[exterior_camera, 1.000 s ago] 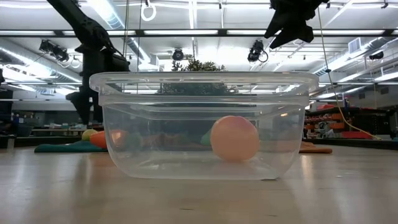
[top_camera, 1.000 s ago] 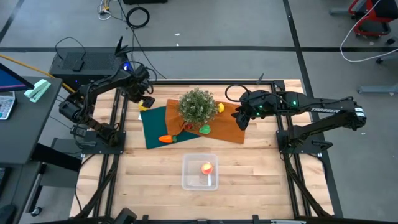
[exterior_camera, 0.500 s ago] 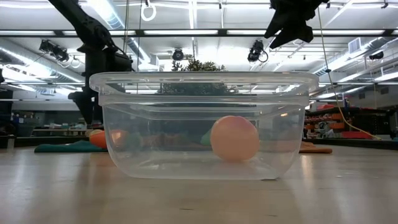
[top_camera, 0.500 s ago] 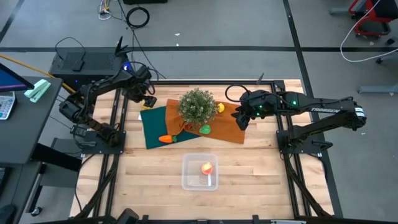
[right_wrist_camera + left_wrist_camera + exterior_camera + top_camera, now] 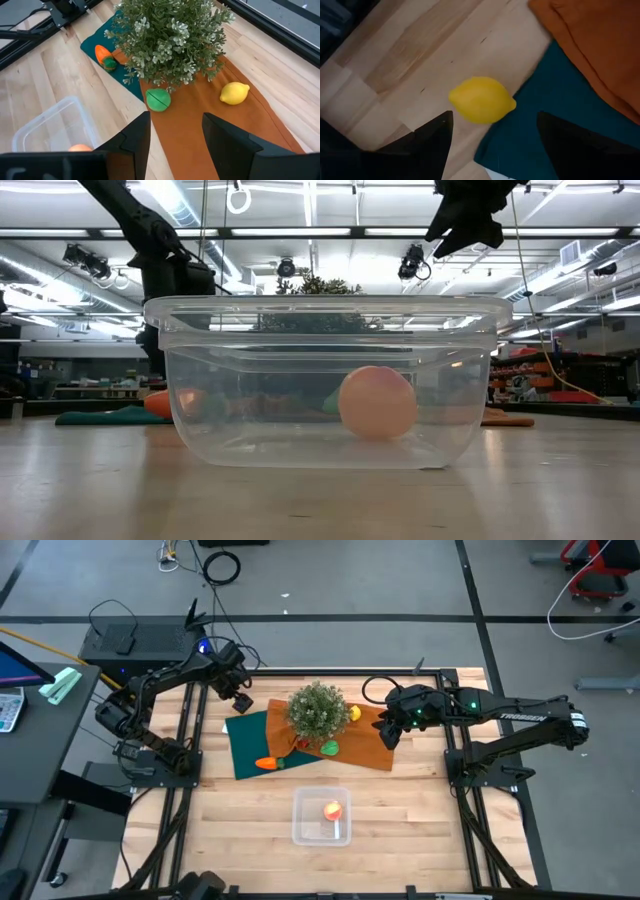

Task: Pick and placing Produce into tupperware
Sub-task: Put the left lemon into the transparent bin

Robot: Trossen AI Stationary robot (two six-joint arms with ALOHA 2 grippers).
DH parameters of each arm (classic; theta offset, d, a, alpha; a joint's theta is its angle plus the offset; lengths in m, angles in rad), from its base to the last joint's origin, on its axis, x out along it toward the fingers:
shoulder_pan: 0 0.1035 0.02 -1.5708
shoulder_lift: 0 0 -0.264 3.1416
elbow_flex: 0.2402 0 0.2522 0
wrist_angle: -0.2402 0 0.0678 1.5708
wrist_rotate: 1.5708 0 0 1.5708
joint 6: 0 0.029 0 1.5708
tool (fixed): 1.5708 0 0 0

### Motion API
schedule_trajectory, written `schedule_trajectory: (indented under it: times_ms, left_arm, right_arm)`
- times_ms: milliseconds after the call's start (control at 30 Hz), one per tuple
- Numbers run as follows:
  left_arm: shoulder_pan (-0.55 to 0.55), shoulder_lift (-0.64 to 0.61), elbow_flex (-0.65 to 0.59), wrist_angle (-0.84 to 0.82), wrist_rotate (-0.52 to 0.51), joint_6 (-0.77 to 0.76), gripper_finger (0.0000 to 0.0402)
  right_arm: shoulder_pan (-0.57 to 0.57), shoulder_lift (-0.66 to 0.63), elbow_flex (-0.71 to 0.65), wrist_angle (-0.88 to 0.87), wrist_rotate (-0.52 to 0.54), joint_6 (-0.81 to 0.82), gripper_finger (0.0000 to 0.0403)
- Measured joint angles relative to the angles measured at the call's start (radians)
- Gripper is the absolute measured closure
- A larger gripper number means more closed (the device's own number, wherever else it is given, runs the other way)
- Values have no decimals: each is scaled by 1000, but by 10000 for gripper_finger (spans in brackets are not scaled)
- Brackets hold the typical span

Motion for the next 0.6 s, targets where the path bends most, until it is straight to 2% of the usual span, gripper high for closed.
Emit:
schedule_trajectory:
  times_ms: [300,600]
  left_arm:
    - [3,0,0,32,3,-144,111]
    - [3,1,0,112,6,-457,97]
  right_arm:
    - [0,0,0,0,-3,8,257]
    - [0,0,0,0,-3,9,257]
